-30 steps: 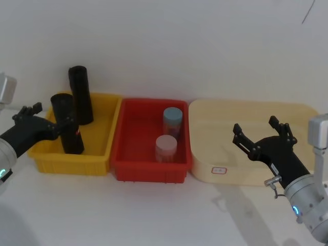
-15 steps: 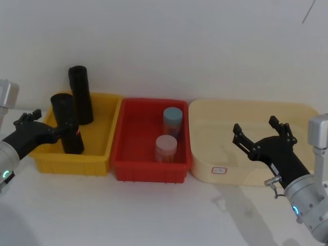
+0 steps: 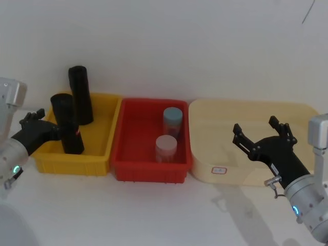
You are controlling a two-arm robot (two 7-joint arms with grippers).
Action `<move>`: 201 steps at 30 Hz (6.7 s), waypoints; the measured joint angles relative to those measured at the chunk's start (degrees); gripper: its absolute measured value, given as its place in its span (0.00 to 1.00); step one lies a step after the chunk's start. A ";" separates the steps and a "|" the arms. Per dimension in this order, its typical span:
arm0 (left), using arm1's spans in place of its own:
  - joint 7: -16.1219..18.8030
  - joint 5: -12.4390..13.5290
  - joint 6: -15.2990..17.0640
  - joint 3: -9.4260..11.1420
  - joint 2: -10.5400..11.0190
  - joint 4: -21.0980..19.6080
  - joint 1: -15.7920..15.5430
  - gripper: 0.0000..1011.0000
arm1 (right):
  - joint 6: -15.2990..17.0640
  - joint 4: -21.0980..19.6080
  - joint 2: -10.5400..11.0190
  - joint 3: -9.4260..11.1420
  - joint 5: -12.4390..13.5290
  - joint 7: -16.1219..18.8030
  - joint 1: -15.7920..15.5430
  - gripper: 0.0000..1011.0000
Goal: Pick up the garbage bag with the one hand and transfer it to the other hand.
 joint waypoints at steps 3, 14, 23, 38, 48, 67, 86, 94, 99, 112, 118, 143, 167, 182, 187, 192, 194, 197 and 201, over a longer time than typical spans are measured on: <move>0.13 0.49 -0.43 0.35 -0.75 1.66 -1.04 0.99 | 0.00 0.00 0.00 0.00 0.00 0.00 0.00 0.99; -1.11 1.65 -2.85 1.77 -3.31 8.16 -4.81 0.99 | 0.00 0.00 0.00 0.00 0.00 0.00 0.00 0.99; -2.51 2.22 -4.76 2.62 -4.95 12.29 -6.98 0.99 | 0.00 0.00 0.00 0.00 0.00 0.00 0.00 0.99; -3.58 2.62 -6.24 3.26 -6.18 15.35 -8.58 0.76 | 0.00 0.00 0.00 0.00 0.00 0.00 0.00 0.99; -3.83 2.71 -6.54 3.38 -6.43 16.01 -8.92 0.56 | 0.00 0.00 0.00 0.00 0.00 0.00 0.00 0.99; -3.97 2.78 -6.78 3.47 -6.60 16.45 -9.14 0.48 | 3.42 0.57 -0.03 0.17 4.73 5.20 1.89 0.99; -4.00 2.77 -6.82 3.47 -6.66 16.55 -9.21 0.48 | 17.51 10.60 -2.03 -6.80 10.11 13.41 15.90 0.99; -4.00 2.77 -6.82 3.47 -6.66 16.55 -9.21 0.48 | 22.16 17.82 -4.40 -12.04 9.25 15.71 23.79 0.99; -4.00 2.77 -6.83 3.47 -6.65 16.55 -9.20 0.48 | 23.73 21.09 -5.39 -15.11 7.99 16.70 27.67 0.99; -3.99 2.78 -6.81 3.47 -6.65 16.55 -9.21 0.48 | 25.55 25.99 -6.29 -20.50 4.05 17.98 33.59 0.99; -3.99 2.77 -6.81 3.47 -6.66 16.55 -9.21 0.48 | 25.72 27.66 -6.32 -21.99 2.43 18.28 34.94 0.99; -3.99 2.77 -6.80 3.47 -6.66 16.56 -9.20 0.48 | 26.95 32.12 -5.65 -23.92 -0.86 19.50 36.96 0.99; -3.99 2.78 -6.80 3.47 -6.66 16.55 -9.20 0.48 | 27.18 33.07 -5.83 -23.19 -1.47 19.58 36.70 0.82; -3.99 2.78 -6.80 3.47 -6.65 16.56 -9.20 0.48 | 27.16 33.18 -5.90 -23.06 -1.54 19.55 36.63 0.66; -3.99 2.78 -6.81 3.47 -6.65 16.56 -9.20 0.48 | 27.10 32.90 -5.84 -22.93 -1.57 19.55 36.47 0.66; -3.99 2.78 -6.81 3.47 -6.65 16.55 -9.20 0.48 | 26.46 30.80 -5.33 -22.18 -1.52 19.44 35.71 0.66; -3.99 2.78 -6.81 3.47 -6.65 16.55 -9.21 0.48 | 26.17 29.90 -5.14 -21.85 -1.42 19.37 35.43 0.66; -4.00 2.78 -6.81 3.47 -6.65 16.56 -9.20 0.48 | 25.47 27.44 -4.56 -20.79 -1.12 19.10 34.57 0.66; -4.00 2.78 -6.81 3.47 -6.65 16.55 -9.20 0.48 | 24.56 24.47 -3.83 -19.38 -0.72 18.46 33.60 0.66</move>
